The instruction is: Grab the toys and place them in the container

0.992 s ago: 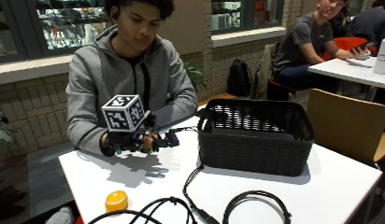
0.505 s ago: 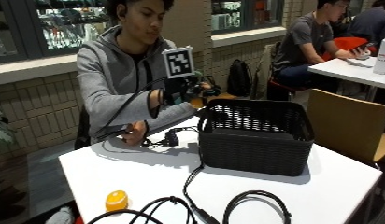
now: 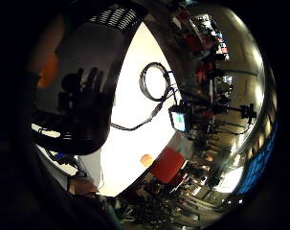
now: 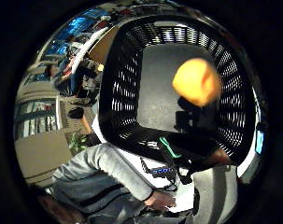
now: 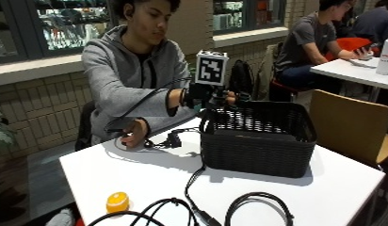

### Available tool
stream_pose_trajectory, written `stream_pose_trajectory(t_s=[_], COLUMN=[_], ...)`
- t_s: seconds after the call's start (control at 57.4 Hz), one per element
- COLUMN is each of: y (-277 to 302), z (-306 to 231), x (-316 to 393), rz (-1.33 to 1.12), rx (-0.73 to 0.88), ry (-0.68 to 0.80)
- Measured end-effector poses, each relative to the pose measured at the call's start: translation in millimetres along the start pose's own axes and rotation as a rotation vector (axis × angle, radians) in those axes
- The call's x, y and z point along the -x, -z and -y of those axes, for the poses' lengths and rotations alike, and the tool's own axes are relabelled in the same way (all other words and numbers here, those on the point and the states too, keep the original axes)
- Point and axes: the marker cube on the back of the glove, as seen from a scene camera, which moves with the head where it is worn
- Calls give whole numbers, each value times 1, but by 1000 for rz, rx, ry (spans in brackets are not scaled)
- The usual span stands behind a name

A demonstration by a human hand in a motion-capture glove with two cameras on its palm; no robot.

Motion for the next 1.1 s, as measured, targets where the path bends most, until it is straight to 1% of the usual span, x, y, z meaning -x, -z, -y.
stream_pose_trajectory(t_s=[0.035, 0.087, 0.191, 0.296, 0.366, 0.435, 0.54, 0.609, 0.714, 0.836, 1.01, 1.097], y=[1, 2, 1, -9, -17, -34, -86, -118, -164, -201, -219, -219], z=[-7, -24, -68, -117, -146, -178, -223, -242, -267, -275, -274, -273], x=[-9, -26, -67, -124, -166, -194, -208, -219, -224, -221, -221, -220], rz=[5, -10, -35, -50, 11, 104, 171, 229, 279, 302, 354, 383], rx=[-9, -2, 12, 28, 59, 105, 135, 179, 255, 284, 171, 167], ry=[-29, -35, -65, -241, -404, -494, -619, -684, -718, -742, -768, -760])
